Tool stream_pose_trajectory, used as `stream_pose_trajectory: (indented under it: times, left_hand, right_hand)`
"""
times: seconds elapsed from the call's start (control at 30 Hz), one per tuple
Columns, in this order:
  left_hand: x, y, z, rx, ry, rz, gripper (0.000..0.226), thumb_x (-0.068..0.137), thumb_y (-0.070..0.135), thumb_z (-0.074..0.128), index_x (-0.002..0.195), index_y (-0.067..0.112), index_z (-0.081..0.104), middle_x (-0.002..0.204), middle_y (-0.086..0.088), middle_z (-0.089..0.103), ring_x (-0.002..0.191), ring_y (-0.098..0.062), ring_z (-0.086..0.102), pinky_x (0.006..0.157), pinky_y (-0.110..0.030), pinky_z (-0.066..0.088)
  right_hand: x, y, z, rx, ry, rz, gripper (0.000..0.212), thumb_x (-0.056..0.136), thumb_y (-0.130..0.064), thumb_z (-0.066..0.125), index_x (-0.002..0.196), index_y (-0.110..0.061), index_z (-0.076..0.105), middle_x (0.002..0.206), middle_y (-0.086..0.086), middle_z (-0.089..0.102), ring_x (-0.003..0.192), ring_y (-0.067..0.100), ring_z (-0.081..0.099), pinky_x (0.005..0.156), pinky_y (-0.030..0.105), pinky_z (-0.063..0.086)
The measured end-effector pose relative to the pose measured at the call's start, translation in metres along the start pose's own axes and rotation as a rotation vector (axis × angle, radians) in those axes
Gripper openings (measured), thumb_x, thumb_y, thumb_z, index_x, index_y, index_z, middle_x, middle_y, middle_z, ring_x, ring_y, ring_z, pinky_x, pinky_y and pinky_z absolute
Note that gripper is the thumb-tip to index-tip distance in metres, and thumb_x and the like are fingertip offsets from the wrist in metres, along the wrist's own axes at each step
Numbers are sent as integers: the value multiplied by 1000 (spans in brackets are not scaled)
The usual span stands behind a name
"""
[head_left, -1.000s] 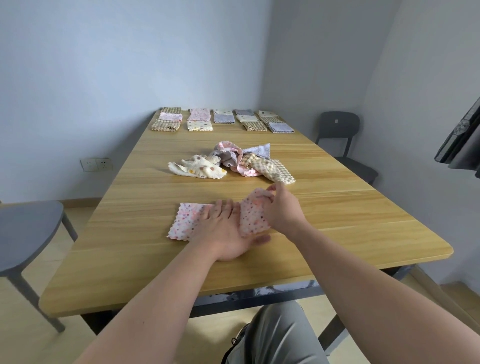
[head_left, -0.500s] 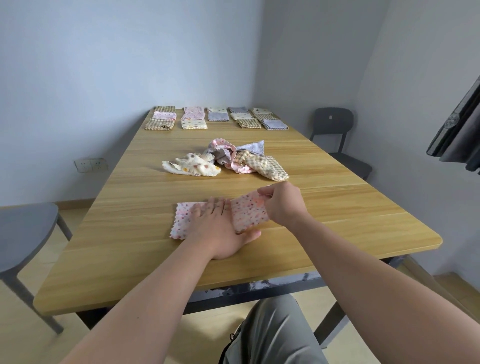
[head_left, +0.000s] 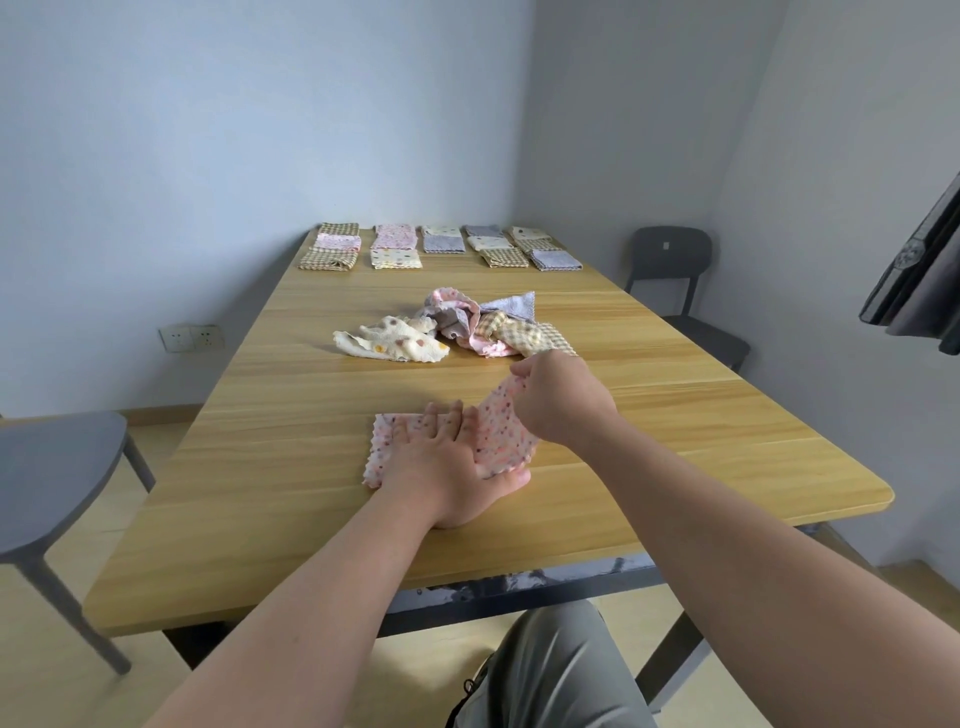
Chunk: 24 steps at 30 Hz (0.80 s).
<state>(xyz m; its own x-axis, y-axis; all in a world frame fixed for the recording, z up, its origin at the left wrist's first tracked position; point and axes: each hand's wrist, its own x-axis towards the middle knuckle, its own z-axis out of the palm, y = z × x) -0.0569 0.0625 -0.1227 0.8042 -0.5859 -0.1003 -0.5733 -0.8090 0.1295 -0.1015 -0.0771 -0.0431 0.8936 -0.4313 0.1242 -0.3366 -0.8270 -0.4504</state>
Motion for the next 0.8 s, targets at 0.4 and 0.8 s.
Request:
stream_pose_trajectory:
  times: [0.4,0.8]
  left_hand:
    - [0,7,-19,15,-168,3,127,70,100,23,158,20,-20,168,-5,-17,153,-35,-20,123,-60,4]
    - [3,24,-4,-83,-70,-27,130,72,99,15,154,7,-27,163,-17,-30,152,-31,-26,125,-49,-11]
  right_hand:
    - [-2,-14,-4,195,-95,-44,47,95,-7,46,139,-17,60,107,7,71,61,5,50,48,18,36]
    - [5,-24,-5,534,-147,121,50,88,4,62,136,-10,61,85,9,67,64,18,56,59,30,49]
